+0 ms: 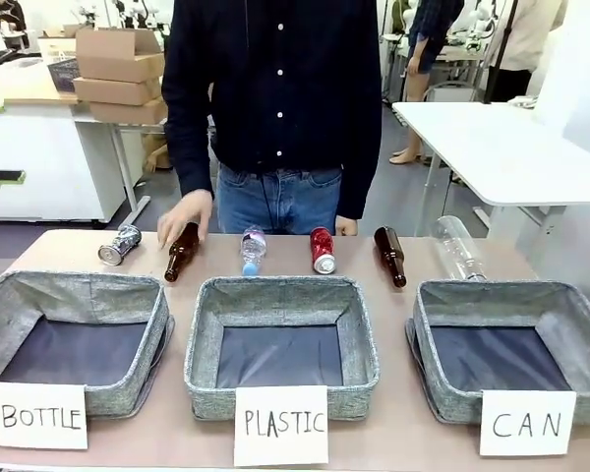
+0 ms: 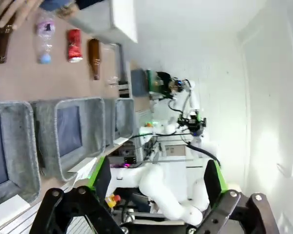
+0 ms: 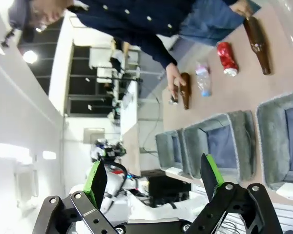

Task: Sort the can waste into the basket.
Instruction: Pick up the can waste from the table and place it in the right Fabric basket.

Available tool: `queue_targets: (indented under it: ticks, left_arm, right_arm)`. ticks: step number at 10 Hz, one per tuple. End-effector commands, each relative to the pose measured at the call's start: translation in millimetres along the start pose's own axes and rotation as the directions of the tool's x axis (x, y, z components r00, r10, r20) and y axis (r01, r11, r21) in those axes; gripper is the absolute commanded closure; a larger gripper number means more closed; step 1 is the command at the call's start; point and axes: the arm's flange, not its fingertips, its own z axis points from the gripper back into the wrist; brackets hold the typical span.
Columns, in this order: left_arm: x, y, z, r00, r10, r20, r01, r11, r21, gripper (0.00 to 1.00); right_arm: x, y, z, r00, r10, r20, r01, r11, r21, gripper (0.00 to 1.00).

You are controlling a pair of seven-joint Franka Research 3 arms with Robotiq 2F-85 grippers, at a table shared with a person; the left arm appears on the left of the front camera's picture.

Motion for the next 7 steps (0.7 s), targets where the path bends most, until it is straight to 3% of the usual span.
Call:
queue_targets:
  ticks: [1,5,6,7]
  left_arm:
    - [-1.6,-3.7,7.2,1.000,-0.015,-0.005,0.015,0.998,-0.059,0.00]
    - [-1.6,-3.7,7.2,1.000,-0.015,-0.005,0.015,0.998,-0.059,0.00]
    - [-1.6,-3.7,7.2,1.000,-0.015,-0.005,0.015,0.998,-0.059,0.00]
    - [-1.6,-3.7,7.2,1.000,-0.015,-0.005,0.015,0.998,-0.059,0.00]
  right_arm:
    - [-0.2,6.7,11.6,0.999,-0.020,0.035,0.018,0.999,0.044,0.00]
    - [-0.2,6.7,11.6,0.999,-0.020,0.035,0.018,0.999,0.044,0.00]
    - [-0.5,4.3,13.2,0.999,-0.033,0.035,0.032,0.999,0.021,0.00]
    - [3.1,15.6,-13.4,0.999,-0.015,0.049,0.019,0.996,-0.086,0.00]
